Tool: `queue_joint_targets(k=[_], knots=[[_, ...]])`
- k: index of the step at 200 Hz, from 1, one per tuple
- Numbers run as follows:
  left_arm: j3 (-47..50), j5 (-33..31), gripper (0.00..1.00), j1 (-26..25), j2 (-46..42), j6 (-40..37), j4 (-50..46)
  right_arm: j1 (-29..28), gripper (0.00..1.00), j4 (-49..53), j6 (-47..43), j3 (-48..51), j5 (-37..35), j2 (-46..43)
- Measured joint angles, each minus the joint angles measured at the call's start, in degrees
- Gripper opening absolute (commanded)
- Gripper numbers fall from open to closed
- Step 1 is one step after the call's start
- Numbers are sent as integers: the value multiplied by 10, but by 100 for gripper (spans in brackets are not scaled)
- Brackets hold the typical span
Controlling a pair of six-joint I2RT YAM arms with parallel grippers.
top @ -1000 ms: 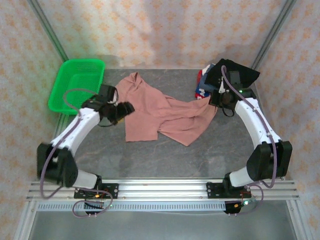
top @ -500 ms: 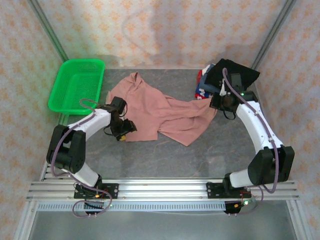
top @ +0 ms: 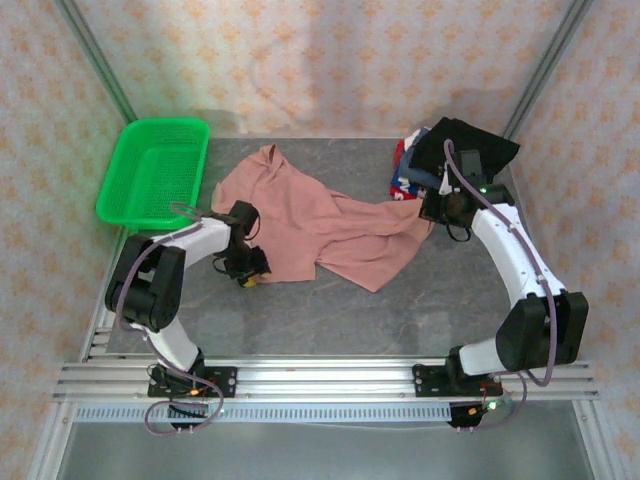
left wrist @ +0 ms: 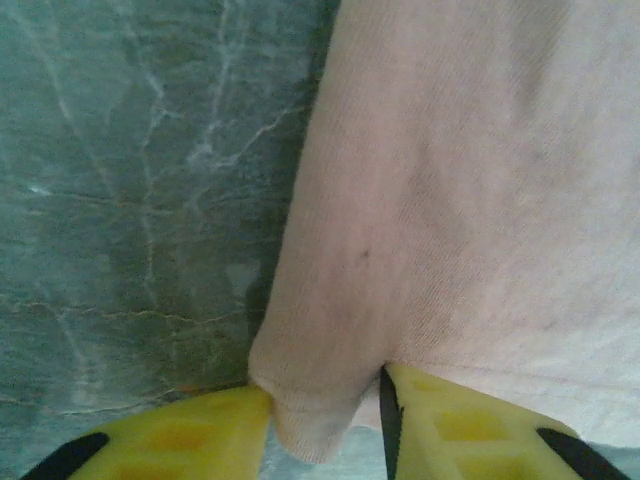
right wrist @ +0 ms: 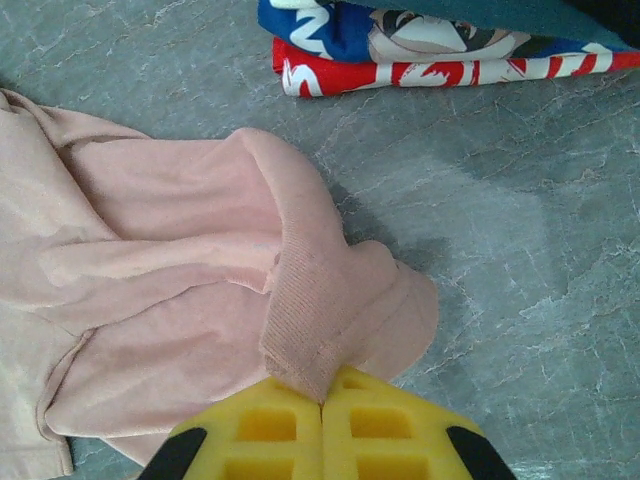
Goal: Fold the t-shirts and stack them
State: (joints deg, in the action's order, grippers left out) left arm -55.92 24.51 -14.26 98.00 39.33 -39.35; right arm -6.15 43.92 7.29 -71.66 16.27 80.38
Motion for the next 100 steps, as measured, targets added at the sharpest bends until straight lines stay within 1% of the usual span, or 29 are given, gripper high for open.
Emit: queue_joint_targets(k=[8, 15, 38, 59, 74, 100], knots=[[-5, 4, 8, 0, 3, 1, 4, 0, 0, 0, 4, 0, -4, 0], [-12, 4, 0, 0, 6, -2, 5, 0, 0, 0, 6, 0, -7, -1], [-57, -15, 0, -2, 3, -23, -21, 0, 0, 11, 15, -10, -13, -7], [-156, -44, 0, 6, -39, -38, -65, 0, 0, 34, 24, -48, -13, -33], [-239, -60, 0, 25, -91, -47, -81, 0, 0, 51, 30, -91, -15, -64], [-378, -82, 0, 76, -180, -50, -96, 6, 0, 75, 45, -165, -24, -127]])
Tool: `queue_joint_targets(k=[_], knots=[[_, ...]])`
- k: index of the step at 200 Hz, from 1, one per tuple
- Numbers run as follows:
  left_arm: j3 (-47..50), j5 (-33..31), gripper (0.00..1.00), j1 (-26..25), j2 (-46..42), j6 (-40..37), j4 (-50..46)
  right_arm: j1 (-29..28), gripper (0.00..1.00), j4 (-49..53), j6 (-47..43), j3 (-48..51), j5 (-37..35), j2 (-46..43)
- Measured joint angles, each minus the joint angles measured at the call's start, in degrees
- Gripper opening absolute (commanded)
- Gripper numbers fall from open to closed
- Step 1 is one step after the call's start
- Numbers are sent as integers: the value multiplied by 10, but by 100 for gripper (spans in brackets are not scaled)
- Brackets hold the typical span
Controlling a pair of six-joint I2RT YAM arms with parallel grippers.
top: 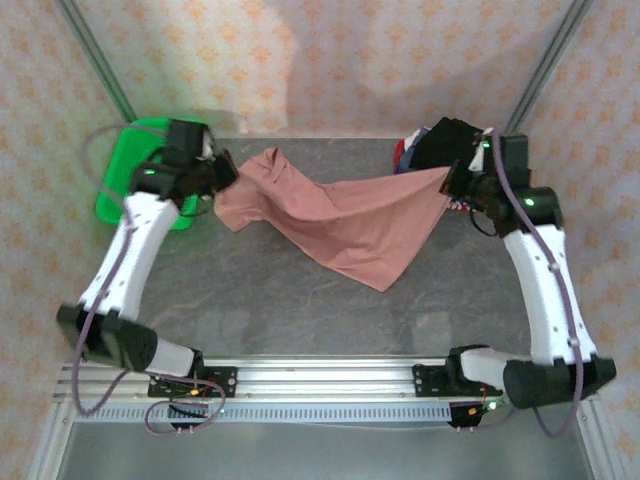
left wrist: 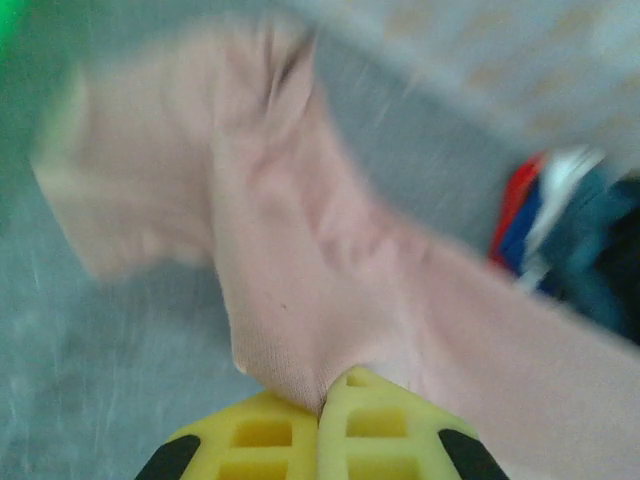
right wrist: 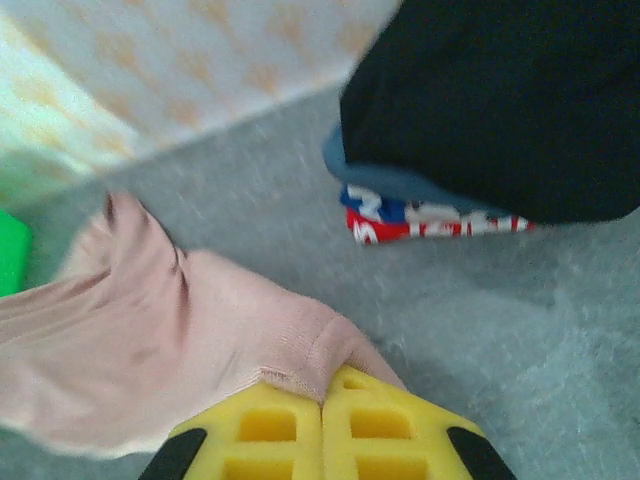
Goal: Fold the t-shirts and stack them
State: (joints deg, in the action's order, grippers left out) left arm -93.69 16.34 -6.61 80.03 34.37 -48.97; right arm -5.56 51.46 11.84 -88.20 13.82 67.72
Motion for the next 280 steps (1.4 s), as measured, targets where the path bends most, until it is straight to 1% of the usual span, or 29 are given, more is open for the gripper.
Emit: queue_joint_targets(k=[9, 23, 46, 66, 95, 107, 122, 140, 156, 184, 205, 223, 240, 263, 280], knots=[[-51, -5, 0, 11, -16, -2, -9, 6, 0, 9, 6, -23, -5, -19], [-115, -5, 0, 14, -24, -4, -14, 20, 0, 24, 15, -67, -12, -39], [-196, -3, 0, 12, -15, -4, -29, 34, 0, 50, 24, -156, -28, -43], [-266, -3, 0, 16, 15, -9, -52, 35, 0, 60, 26, -231, -36, -28], [-378, 3, 0, 28, 92, -15, -59, 35, 0, 60, 25, -294, -31, 7], [-434, 9, 0, 34, 137, -15, -62, 35, 0, 58, 20, -320, -19, 40], [-509, 19, 0, 44, 201, -14, -58, 35, 0, 55, 9, -371, -5, 105], [-613, 47, 0, 64, 294, 2, -47, 39, 0, 57, -10, -469, 14, 212], [-688, 72, 0, 86, 380, 33, -8, 52, 0, 45, -16, -556, 43, 322], [-702, 101, 0, 115, 470, 93, 76, 94, 0, 5, 18, -634, 105, 467], [-702, 109, 0, 125, 510, 128, 139, 122, 0, -55, 68, -657, 151, 537], [-701, 110, 0, 127, 517, 143, 181, 139, 0, -112, 112, -657, 182, 563], [-701, 116, 0, 130, 510, 151, 222, 148, 0, -164, 144, -657, 203, 566], [-701, 127, 0, 146, 490, 151, 248, 153, 0, -216, 167, -668, 225, 562], [-702, 143, 0, 161, 475, 134, 252, 153, 0, -224, 168, -666, 239, 551]])
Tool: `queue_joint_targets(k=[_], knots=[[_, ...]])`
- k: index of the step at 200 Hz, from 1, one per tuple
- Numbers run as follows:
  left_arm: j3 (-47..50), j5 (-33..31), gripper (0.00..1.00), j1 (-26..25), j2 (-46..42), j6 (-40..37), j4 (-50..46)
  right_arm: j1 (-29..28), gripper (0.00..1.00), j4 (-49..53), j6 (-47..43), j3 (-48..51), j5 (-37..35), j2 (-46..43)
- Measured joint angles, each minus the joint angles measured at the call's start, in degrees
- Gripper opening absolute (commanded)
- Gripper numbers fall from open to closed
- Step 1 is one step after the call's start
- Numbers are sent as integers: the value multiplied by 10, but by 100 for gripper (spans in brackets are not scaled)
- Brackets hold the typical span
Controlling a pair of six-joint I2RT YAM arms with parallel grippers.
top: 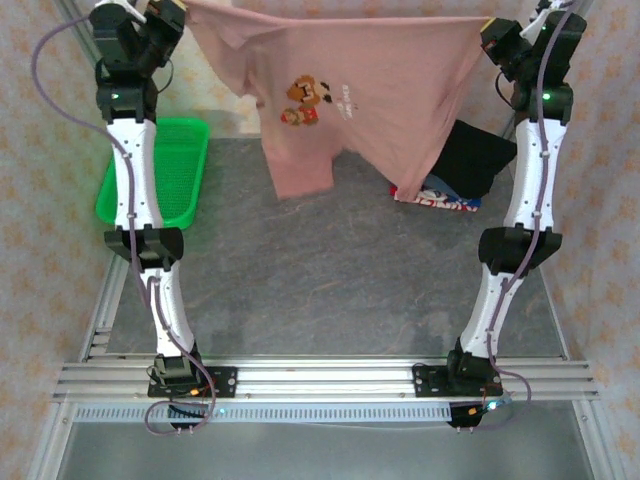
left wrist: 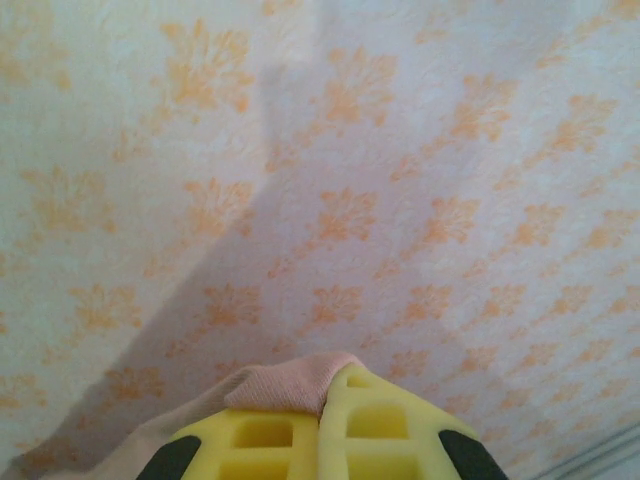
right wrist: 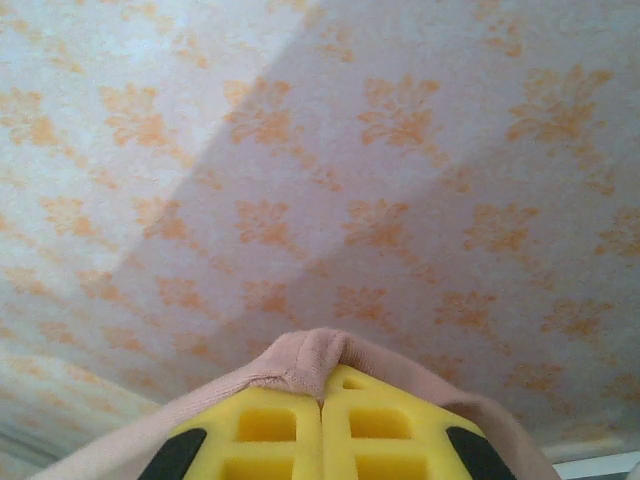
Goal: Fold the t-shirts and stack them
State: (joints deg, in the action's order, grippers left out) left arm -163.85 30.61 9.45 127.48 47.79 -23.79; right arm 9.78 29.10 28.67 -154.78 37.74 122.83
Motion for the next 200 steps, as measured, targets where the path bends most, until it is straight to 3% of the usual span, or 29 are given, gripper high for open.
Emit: queue_joint_targets(k=[19, 40, 59, 84, 112, 140, 168, 200], knots=[[4, 16, 0, 5, -24, -43, -31, 0, 0, 8, -11, 43, 14, -35], [73, 20, 0, -9, -80, -103, -71, 2, 0, 12, -36, 162, 25, -105], [224, 14, 0, -34, -169, -152, -95, 5, 0, 18, -68, 303, 35, -179], [501, -11, 0, -70, -308, -190, -89, 2, 0, 12, -105, 539, 39, -288], [809, -41, 0, -78, -432, -187, -69, -16, 0, 10, -114, 800, 31, -397], [1032, -87, 0, -74, -504, -170, -82, -30, 0, 33, -108, 989, 11, -493], [1170, -132, 0, -63, -575, -140, -110, -30, 0, 66, -98, 1096, -20, -596], [1236, -184, 0, -55, -605, -102, -141, -30, 0, 82, -71, 1163, -44, -650]])
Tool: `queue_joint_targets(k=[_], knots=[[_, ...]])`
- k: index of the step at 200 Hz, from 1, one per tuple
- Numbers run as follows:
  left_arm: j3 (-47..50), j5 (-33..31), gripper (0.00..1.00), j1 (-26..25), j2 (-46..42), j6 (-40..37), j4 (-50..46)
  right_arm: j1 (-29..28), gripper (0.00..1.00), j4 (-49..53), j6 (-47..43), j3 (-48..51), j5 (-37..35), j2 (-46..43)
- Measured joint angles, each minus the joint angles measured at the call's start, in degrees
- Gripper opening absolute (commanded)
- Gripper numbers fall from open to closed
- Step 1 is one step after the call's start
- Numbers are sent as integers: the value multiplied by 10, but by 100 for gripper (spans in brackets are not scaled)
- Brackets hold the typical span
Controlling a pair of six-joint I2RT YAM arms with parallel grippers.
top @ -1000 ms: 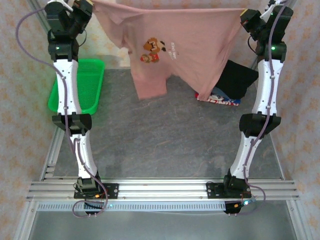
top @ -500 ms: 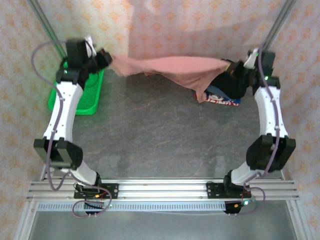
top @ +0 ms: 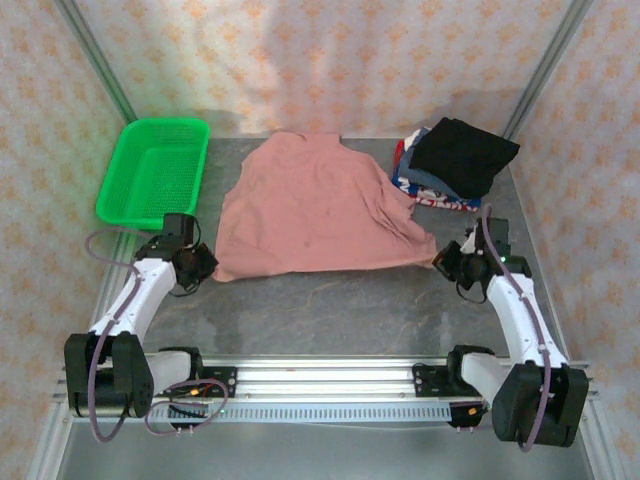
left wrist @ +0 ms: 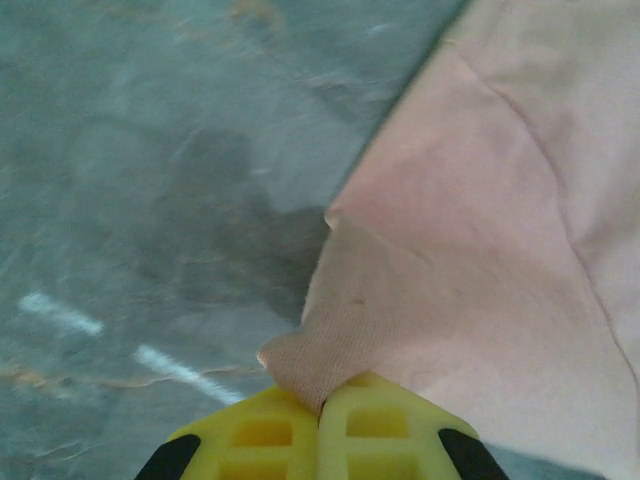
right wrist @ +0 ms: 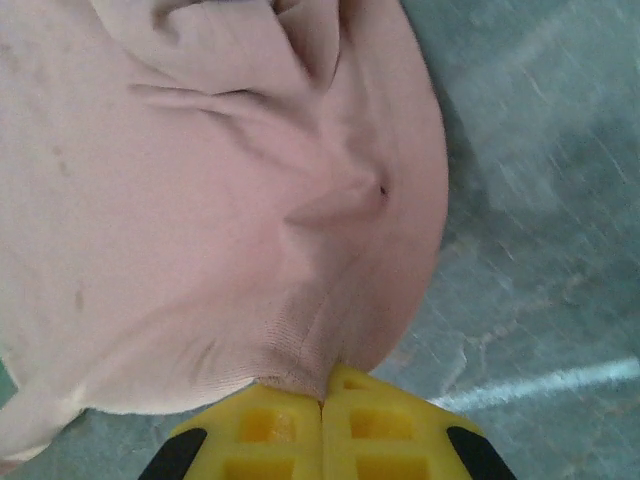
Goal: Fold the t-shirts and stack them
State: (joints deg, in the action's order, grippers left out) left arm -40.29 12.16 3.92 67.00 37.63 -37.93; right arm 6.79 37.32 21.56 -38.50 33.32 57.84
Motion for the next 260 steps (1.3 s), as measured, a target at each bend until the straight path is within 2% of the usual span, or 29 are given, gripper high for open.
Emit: queue_joint_targets(k=[27, 55, 117, 205, 224, 233, 245, 251, 260], knots=[[47, -28, 0, 0, 0, 30, -12, 0, 0, 16, 24, 45, -15, 0], [80, -46, 0, 12, -1, 50, -23, -3, 0, 32, 48, 49, -45, 16], [97, -51, 0, 33, 0, 59, -30, -33, 2, 71, 92, 50, -111, 39], [105, -46, 0, 47, -6, 61, -25, -151, 3, 143, 168, 49, -188, 57], [104, -43, 14, 54, -1, 61, -25, -162, 13, 151, 179, 49, -198, 66], [103, -41, 23, 56, 4, 64, -25, -165, 25, 156, 180, 49, -202, 74], [100, -43, 47, 60, 8, 63, -29, -166, 44, 163, 190, 49, -210, 77], [99, -46, 56, 60, 7, 63, -31, -166, 52, 169, 194, 49, -214, 73], [97, -50, 64, 62, 3, 66, -39, -167, 62, 179, 192, 46, -219, 58]])
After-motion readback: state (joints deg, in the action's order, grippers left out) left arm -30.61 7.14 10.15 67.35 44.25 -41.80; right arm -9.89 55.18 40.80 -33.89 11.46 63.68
